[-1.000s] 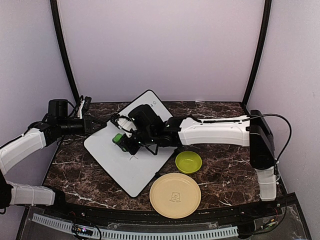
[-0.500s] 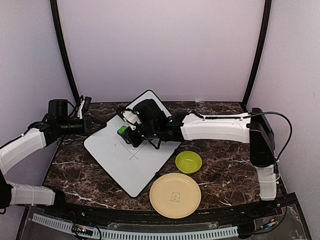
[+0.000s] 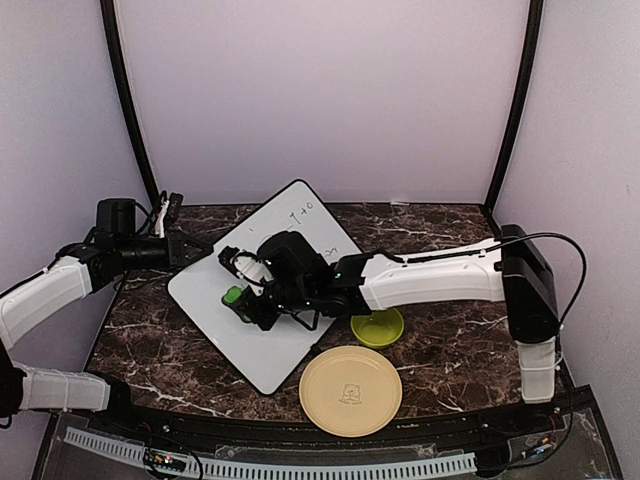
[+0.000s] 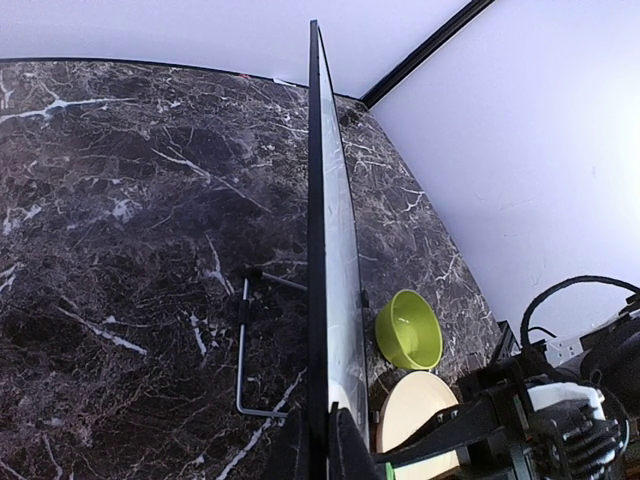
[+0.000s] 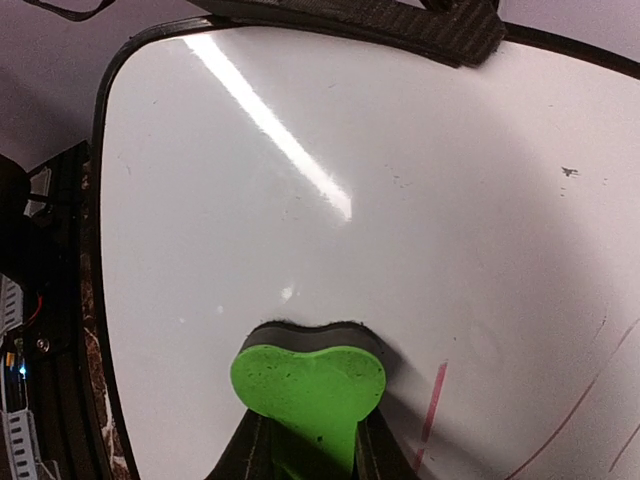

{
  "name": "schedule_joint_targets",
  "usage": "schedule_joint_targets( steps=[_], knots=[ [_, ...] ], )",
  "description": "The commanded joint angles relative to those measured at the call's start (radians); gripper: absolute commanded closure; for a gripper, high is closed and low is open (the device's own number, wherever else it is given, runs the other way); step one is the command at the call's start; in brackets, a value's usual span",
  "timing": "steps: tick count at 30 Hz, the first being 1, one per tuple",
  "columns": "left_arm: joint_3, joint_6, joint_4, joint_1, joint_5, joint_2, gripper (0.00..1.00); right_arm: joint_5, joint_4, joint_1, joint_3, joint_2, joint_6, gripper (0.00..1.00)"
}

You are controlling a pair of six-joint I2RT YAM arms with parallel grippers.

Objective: Erase the whiteboard

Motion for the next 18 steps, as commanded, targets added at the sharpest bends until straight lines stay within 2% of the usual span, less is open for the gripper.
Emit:
schedule_joint_targets(
  steps=[1, 11, 18],
  knots=[
    [-0.008, 0.053, -0.027, -0.029, 0.027, 0.002, 1.0, 0.006, -0.016, -0.082, -0.098, -0.014, 0.044, 1.0],
    [-0.007, 0.053, -0.025, -0.028, 0.026, 0.004, 1.0, -0.007, -0.043, -0.126, 0.001, 0.014, 0.035, 1.0],
    [-0.007, 0.052, -0.025, -0.028, 0.028, 0.004, 1.0, -0.016, -0.053, -0.046, 0.006, 0.033, 0.02, 1.0]
  ],
)
